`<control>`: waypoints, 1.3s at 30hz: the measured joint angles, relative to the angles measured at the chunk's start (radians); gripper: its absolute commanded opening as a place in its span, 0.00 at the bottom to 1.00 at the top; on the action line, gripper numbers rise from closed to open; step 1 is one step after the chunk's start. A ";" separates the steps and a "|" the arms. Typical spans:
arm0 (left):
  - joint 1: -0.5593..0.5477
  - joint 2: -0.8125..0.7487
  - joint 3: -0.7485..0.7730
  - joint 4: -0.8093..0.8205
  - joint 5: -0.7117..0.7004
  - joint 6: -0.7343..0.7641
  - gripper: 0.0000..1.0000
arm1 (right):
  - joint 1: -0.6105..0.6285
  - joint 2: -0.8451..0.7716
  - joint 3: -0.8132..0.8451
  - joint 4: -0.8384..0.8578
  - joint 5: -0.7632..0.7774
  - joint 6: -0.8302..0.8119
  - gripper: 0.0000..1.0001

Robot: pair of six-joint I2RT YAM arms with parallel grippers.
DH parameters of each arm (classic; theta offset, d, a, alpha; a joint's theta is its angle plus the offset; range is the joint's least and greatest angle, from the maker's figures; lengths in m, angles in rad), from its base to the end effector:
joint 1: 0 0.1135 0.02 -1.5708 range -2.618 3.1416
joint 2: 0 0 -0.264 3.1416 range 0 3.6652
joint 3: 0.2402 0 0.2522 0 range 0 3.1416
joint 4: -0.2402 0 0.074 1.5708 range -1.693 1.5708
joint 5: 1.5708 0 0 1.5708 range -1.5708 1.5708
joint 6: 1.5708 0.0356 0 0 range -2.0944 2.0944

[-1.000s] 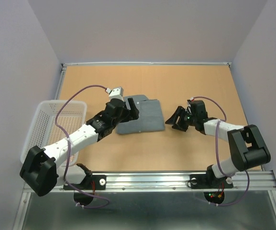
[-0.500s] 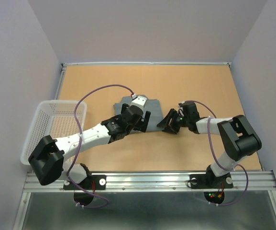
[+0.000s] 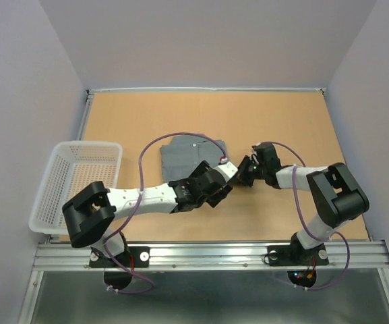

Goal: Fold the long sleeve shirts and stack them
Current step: Fold the shirt

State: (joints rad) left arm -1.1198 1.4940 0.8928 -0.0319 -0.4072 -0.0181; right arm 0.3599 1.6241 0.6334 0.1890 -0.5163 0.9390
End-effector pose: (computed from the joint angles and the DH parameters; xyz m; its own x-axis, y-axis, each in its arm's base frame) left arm 0.1529 -0.2834 0.2245 -0.2703 0.5200 -0.8103 0.6825 0.6971 0.2197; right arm 0.2666 0.1191 0.1297 -0.9036 0.4098 -0.1245 0.1720 0.6135 0.7707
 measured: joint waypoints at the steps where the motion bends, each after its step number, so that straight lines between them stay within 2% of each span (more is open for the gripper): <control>1: -0.016 0.020 0.000 0.013 -0.009 0.014 0.91 | 0.000 -0.002 0.000 0.000 -0.001 0.000 0.01; 10: -0.057 0.163 0.007 0.151 -0.126 0.110 0.89 | 0.000 -0.071 0.034 -0.034 -0.018 0.000 0.01; 16: -0.058 0.209 0.007 0.278 -0.213 0.159 0.82 | 0.000 -0.104 0.052 -0.058 -0.025 0.000 0.01; 19: -0.058 0.272 0.013 0.325 -0.267 0.174 0.74 | 0.000 -0.117 0.052 -0.074 -0.026 0.000 0.01; 20: -0.058 0.291 0.016 0.333 -0.277 0.176 0.67 | 0.000 -0.121 0.052 -0.080 -0.026 0.000 0.01; 22: -0.058 0.328 0.023 0.343 -0.294 0.181 0.60 | 0.000 -0.126 0.052 -0.086 -0.026 0.001 0.01; 23: -0.059 0.342 0.026 0.353 -0.302 0.181 0.50 | 0.000 -0.128 0.052 -0.089 -0.021 0.000 0.01; 25: -0.060 0.357 0.040 0.358 -0.323 0.182 0.38 | -0.002 -0.130 0.052 -0.098 -0.018 0.005 0.01; 26: -0.061 0.360 0.043 0.360 -0.329 0.181 0.20 | -0.005 -0.133 0.052 -0.101 -0.018 0.006 0.01; 28: -0.064 0.365 0.050 0.364 -0.346 0.178 0.05 | -0.006 -0.139 0.052 -0.103 -0.016 0.011 0.02; 29: -0.065 0.367 0.052 0.365 -0.352 0.173 0.03 | -0.006 -0.143 0.052 -0.103 -0.014 0.012 0.07; 30: -0.067 0.368 0.053 0.366 -0.357 0.167 0.03 | -0.006 -0.146 0.052 -0.104 -0.013 0.014 0.21; 31: -0.068 0.369 0.053 0.366 -0.359 0.163 0.00 | -0.006 -0.148 0.052 -0.105 -0.012 0.016 0.30; 33: -0.070 0.369 0.053 0.365 -0.361 0.147 0.00 | -0.006 -0.153 0.052 -0.110 -0.004 0.023 0.51; 35: -0.070 0.369 0.053 0.365 -0.360 0.129 0.00 | -0.005 -0.162 0.052 -0.112 0.009 0.024 0.67; 39: -0.069 0.354 0.042 0.358 -0.359 0.081 0.00 | -0.006 -0.169 0.052 -0.121 0.034 0.032 0.79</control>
State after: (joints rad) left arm -1.1893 1.8484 0.9344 0.3260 -0.7666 0.0631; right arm 0.3534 1.4551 0.6857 0.0681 -0.4820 0.9714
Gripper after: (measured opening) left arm 0.092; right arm 0.726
